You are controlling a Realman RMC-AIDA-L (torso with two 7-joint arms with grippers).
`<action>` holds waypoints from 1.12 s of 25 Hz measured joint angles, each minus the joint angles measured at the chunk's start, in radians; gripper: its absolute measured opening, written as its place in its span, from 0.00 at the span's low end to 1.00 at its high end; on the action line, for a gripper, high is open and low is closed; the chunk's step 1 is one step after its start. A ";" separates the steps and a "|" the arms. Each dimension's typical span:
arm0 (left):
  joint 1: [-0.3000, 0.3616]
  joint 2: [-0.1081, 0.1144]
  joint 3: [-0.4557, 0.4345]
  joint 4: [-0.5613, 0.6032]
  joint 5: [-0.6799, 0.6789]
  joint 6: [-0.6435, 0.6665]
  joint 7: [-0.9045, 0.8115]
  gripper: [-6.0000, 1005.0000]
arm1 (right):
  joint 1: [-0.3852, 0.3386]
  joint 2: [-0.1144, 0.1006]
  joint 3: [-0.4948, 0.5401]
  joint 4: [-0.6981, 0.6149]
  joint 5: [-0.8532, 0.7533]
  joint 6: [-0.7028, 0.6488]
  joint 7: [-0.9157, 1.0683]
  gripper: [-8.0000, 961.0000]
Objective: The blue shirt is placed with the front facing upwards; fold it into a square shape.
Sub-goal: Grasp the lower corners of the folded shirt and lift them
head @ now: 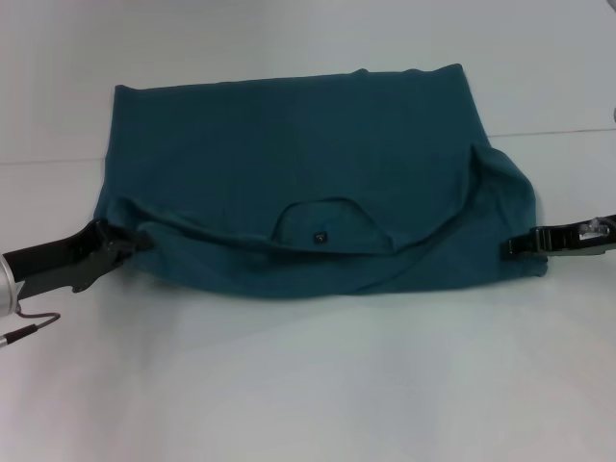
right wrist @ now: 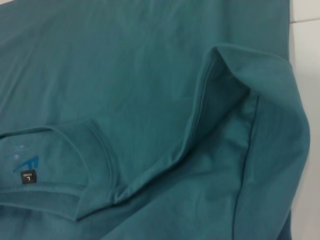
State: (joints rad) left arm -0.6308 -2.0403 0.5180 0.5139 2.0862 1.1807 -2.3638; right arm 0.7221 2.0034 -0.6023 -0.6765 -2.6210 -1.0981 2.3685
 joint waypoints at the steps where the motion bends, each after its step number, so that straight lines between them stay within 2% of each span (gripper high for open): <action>1: 0.000 0.000 0.000 0.000 0.000 0.000 0.000 0.01 | 0.001 0.000 -0.001 -0.002 -0.001 -0.003 0.002 0.61; 2: 0.000 0.000 0.000 0.000 0.000 0.000 0.000 0.01 | 0.001 -0.002 -0.001 -0.005 0.000 -0.009 0.005 0.56; 12: 0.009 0.004 -0.001 0.001 0.003 0.015 0.000 0.01 | -0.010 -0.016 0.005 -0.055 0.003 -0.097 0.020 0.34; 18: 0.008 0.027 0.004 0.038 0.112 0.121 -0.006 0.01 | -0.020 -0.055 0.007 -0.093 0.002 -0.234 0.030 0.12; 23: 0.017 0.037 0.001 0.102 0.198 0.250 -0.012 0.01 | -0.035 -0.095 0.004 -0.106 -0.002 -0.394 0.030 0.09; 28: 0.046 0.041 -0.001 0.168 0.241 0.386 -0.012 0.01 | -0.066 -0.107 0.006 -0.157 -0.001 -0.536 0.022 0.10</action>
State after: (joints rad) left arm -0.5846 -1.9992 0.5175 0.6819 2.3271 1.5667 -2.3763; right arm 0.6565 1.8962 -0.5968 -0.8340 -2.6217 -1.6340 2.3902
